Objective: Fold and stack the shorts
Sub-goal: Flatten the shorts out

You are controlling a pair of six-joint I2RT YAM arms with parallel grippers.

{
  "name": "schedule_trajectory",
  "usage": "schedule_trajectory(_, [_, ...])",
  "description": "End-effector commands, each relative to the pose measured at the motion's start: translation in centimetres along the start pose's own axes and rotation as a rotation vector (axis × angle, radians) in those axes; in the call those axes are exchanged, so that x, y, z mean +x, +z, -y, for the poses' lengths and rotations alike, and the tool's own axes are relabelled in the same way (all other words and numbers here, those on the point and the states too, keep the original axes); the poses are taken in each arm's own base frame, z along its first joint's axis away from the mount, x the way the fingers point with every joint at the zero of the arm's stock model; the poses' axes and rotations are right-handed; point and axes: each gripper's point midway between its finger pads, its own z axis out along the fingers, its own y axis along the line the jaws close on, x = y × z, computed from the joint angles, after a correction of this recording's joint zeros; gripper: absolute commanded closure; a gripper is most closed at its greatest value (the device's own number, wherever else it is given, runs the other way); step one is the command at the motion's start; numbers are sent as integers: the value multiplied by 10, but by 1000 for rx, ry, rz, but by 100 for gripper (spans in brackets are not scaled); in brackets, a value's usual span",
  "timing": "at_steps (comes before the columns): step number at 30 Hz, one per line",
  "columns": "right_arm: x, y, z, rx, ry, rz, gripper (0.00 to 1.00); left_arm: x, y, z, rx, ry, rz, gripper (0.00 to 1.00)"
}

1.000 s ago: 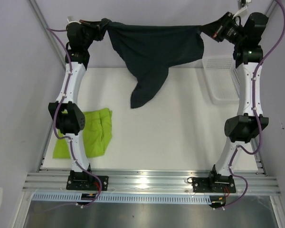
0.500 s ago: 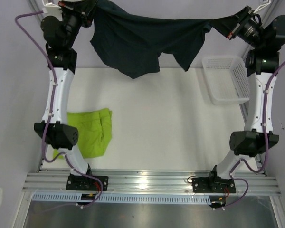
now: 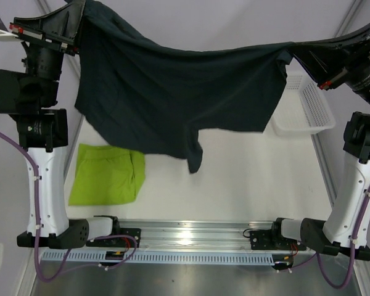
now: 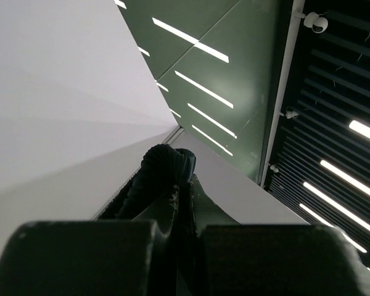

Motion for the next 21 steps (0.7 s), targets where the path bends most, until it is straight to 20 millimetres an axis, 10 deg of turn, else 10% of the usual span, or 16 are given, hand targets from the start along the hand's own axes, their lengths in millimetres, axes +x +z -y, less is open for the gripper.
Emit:
schedule_trajectory(1, [21,4,43,59,91,-36,100,-2,9,-26,-47,9,12,100])
schedule_trajectory(11, [56,13,125,113,192,-39,100,10,38,-102,-120,-35,-12,100])
schedule_trajectory(15, [73,18,204,159,305,-32,100,22,71,-165,-163,-88,-32,100])
schedule_trajectory(18, [40,18,225,118,268,46,100,22,99,-170,-93,-152,-27,100])
schedule_trajectory(19, [57,16,266,142,369,55,100,36,111,-224,-153,-197,-49,100])
schedule_trajectory(21, [11,19,250,95,260,149,100,38,132,-215,-92,-201,-49,100])
